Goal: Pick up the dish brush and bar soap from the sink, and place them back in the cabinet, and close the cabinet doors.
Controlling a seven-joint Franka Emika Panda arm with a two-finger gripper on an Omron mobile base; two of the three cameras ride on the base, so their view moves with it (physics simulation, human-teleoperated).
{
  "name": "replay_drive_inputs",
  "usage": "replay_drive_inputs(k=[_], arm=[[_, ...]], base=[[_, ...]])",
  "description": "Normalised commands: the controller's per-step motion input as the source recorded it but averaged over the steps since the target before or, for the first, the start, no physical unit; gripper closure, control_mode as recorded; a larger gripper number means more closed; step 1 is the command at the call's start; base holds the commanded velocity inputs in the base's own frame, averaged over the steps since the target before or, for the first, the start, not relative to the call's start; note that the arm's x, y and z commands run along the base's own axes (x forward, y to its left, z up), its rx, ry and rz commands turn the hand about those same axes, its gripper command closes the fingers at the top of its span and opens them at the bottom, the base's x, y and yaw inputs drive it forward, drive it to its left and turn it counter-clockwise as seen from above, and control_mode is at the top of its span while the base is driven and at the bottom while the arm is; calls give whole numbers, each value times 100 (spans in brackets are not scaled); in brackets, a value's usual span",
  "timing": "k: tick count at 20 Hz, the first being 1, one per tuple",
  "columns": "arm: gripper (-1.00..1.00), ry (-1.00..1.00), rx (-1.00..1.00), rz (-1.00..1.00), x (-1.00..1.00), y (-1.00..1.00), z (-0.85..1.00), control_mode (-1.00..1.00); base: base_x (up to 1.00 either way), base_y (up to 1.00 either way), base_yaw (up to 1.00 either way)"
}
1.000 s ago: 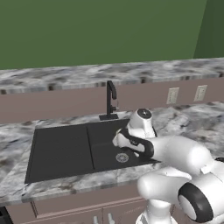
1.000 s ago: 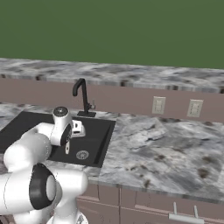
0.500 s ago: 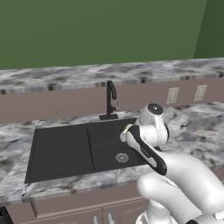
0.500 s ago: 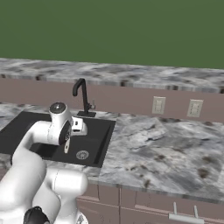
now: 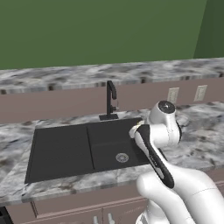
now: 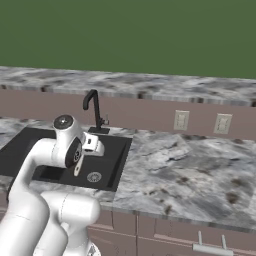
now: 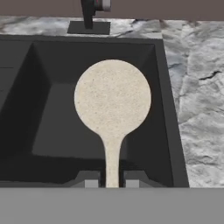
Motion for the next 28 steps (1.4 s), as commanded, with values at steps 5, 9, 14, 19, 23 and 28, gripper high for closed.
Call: replay_drive_inputs(k=[5,9,14,19,23,28], arm=[[100,0,0,-8,-24,-31,44,-100],[100,0,0,-5,-23,-11,48,-100],[100,0,0,-3,-19,0,47,-100],[100,0,0,0,-25,0,39,-100],[100,0,0,0,-5,0,30,-100],[100,0,0,0,-19,-8,26,-100]], base=[[0,0,0],[0,0,0],[0,0,0],[0,0,0],[0,0,0],[0,0,0]])
